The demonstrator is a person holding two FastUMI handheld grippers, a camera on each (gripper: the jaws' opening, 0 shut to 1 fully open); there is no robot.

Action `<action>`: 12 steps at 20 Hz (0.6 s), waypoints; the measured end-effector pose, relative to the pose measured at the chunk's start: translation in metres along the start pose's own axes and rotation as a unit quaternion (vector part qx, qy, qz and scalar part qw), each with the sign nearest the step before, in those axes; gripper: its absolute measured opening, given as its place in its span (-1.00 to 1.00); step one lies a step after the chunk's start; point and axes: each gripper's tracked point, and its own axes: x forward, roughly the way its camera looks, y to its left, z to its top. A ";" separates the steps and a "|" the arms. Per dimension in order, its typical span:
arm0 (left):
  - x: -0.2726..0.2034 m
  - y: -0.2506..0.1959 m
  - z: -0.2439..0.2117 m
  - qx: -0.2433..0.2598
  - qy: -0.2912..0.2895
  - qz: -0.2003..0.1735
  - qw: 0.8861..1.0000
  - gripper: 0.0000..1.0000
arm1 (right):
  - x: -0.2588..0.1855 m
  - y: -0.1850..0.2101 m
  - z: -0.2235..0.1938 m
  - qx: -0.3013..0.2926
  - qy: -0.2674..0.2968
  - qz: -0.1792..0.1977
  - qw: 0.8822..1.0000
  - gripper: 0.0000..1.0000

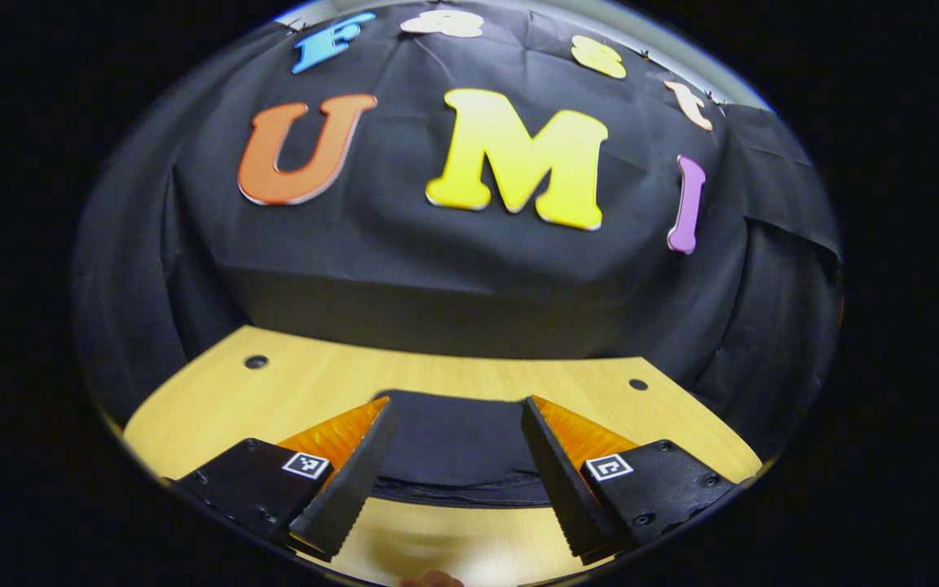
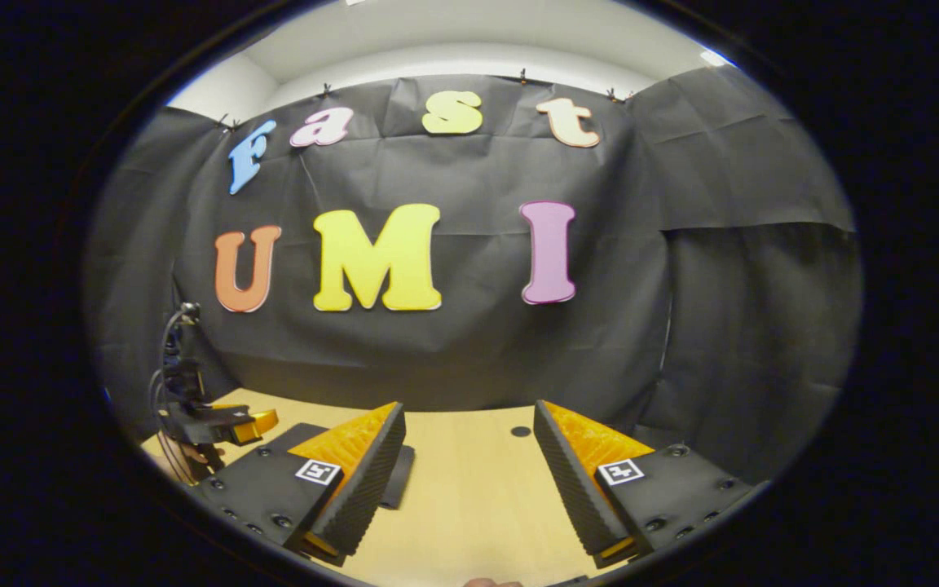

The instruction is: Grasp the waist and the cuffs of the jeans and fold them to make the two legs overlap; first hold the waist and fold one-third of the jeans toward the cuffs, then hold the cuffs and fold the remaining one-third in the same direction to finish folding.

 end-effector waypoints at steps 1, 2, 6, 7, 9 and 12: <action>-0.017 0.005 0.015 0.006 -0.019 0.006 1.000 0.95 | 0.004 0.016 -0.002 0.006 -0.003 0.012 1.000 0.99; -0.032 0.008 0.026 0.013 -0.030 0.014 0.999 0.95 | 0.008 0.030 -0.005 0.010 -0.004 0.024 1.000 0.97; -0.093 0.013 0.049 0.011 -0.050 0.020 0.998 0.96 | 0.009 0.078 -0.014 0.024 -0.006 0.064 0.998 0.97; -0.110 0.022 0.044 0.012 -0.053 0.023 0.998 0.96 | 0.006 0.086 -0.014 0.022 -0.010 0.071 0.997 0.97; -0.136 0.025 0.038 0.020 -0.056 0.025 0.998 0.96 | -0.002 0.099 -0.015 0.017 -0.017 0.080 0.996 0.97; -0.150 0.022 0.035 0.020 -0.057 0.025 0.998 0.96 | -0.013 0.108 -0.016 0.005 -0.028 0.084 0.996 0.97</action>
